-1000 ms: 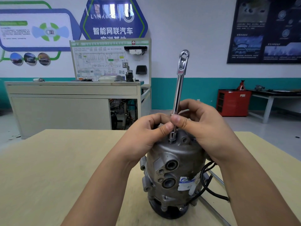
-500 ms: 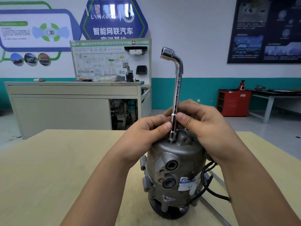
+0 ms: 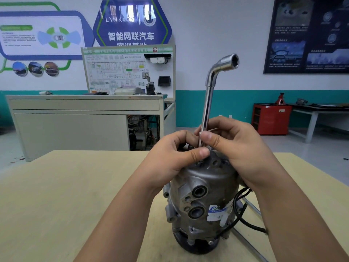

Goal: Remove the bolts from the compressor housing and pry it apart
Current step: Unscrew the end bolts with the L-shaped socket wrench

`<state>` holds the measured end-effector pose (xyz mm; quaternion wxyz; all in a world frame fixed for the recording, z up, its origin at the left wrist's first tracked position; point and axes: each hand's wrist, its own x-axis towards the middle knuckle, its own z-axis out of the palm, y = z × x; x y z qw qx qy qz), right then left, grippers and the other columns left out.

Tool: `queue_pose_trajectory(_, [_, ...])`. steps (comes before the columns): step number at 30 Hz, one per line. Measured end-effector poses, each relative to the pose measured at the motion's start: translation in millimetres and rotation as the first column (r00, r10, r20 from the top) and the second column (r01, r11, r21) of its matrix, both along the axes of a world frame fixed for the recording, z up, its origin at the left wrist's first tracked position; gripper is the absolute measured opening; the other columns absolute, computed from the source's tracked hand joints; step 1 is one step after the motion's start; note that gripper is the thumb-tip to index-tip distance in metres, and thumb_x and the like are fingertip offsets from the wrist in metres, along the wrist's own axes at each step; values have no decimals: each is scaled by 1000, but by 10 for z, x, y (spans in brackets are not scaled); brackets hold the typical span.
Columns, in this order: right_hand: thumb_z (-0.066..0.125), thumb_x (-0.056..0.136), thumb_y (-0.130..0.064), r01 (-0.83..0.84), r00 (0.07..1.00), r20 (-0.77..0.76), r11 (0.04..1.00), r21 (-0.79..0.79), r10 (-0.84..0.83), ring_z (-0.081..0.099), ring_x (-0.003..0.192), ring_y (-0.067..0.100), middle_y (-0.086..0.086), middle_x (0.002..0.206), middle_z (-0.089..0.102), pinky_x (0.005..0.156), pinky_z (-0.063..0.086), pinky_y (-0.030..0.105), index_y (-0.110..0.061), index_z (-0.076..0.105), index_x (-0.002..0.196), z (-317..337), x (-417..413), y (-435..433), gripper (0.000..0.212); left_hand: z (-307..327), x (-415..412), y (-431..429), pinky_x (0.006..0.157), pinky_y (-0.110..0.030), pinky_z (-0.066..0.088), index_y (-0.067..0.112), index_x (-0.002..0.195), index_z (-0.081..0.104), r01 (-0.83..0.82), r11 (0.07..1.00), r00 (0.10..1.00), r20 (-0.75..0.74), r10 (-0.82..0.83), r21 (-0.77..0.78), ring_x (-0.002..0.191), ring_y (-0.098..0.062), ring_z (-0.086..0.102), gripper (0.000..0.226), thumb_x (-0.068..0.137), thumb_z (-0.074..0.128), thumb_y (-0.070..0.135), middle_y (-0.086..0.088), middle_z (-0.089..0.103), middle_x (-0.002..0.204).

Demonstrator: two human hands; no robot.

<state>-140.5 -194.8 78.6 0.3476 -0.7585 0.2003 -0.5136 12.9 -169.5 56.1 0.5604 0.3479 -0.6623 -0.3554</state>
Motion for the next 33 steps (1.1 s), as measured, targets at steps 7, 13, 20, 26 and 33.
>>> queue_pose_trajectory(7, [59, 87, -8, -20, 999, -41, 999, -26, 19, 62, 95, 17, 5, 94, 64, 90, 49, 33, -20, 71, 87, 32, -20, 9, 17, -27, 64, -19, 83, -18, 50, 20, 95, 73, 75, 997, 997, 2, -75, 25, 97, 0, 64, 21, 83, 58, 28, 6, 72, 98])
queue_pose_trajectory(13, [53, 90, -2, -47, 997, -56, 998, -43, 44, 62, 92, 5, 4, 94, 64, 79, 44, 12, -19, 71, 89, 47, -16, 35, 25, -30, 85, -22, 88, -23, 50, 17, 104, 71, 70, 997, 996, 47, -72, 28, 102, -12, 64, 26, 86, 54, 25, -2, 72, 104])
queue_pose_trajectory(20, [59, 88, -20, -60, 998, -24, 998, 16, 60, 65, 95, 11, 3, 96, 69, 81, 50, 20, -21, 71, 92, 26, -15, 20, 13, -19, 54, 0, 71, -21, 47, 25, 74, 68, 30, 999, 999, 32, -31, 14, 76, -9, 59, 4, 77, 64, 26, 5, 64, 76])
queue_pose_trajectory(26, [72, 62, -48, -20, 999, -24, 999, 30, 21, 65, 83, 14, -3, 82, 69, 79, 52, 34, -30, 69, 81, 2, -9, -7, 27, -13, 33, -5, 77, -27, 50, -5, 95, 59, -3, 1000, 1000, 27, 3, -4, 84, -17, 61, 42, 73, 78, 26, -9, 65, 85])
queue_pose_trajectory(33, [64, 71, -32, -24, 1000, 0, 1000, 10, 24, 64, 96, 27, 11, 96, 68, 91, 50, 47, -21, 70, 88, 12, -5, 10, 21, -13, 44, -16, 76, -22, 53, 18, 87, 70, 13, 1000, 999, 47, -13, 5, 85, -14, 66, 16, 73, 71, 25, -3, 70, 88])
